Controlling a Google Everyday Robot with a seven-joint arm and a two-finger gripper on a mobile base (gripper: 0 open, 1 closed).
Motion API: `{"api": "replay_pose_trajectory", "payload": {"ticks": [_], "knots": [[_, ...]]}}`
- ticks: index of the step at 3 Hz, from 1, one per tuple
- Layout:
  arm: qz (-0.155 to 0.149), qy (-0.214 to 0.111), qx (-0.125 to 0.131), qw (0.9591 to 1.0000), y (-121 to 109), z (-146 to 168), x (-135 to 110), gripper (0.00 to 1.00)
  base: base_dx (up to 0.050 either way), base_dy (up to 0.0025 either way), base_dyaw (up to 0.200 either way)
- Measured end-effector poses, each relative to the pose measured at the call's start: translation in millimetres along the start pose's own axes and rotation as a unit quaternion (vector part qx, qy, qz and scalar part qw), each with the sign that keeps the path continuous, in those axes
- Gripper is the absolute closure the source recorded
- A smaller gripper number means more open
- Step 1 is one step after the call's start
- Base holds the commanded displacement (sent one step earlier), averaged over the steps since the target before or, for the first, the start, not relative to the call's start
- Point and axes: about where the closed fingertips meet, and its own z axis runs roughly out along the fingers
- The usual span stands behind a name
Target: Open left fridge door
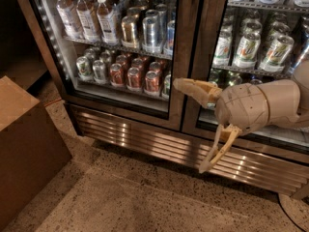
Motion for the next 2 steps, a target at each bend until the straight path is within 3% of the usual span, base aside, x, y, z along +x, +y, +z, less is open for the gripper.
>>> {"api": "replay_pose_trajectory", "payload": {"ticks": [1, 2], "knots": [[0.001, -0.018, 0.008, 0.9998, 0.1, 0.1, 0.1, 0.0, 0.0, 0.0, 0.0], [-0.024, -0.039, 0.05, 0.9977, 3.4, 1.1, 0.0, 0.0, 0.0, 0.0, 0.0]]}}
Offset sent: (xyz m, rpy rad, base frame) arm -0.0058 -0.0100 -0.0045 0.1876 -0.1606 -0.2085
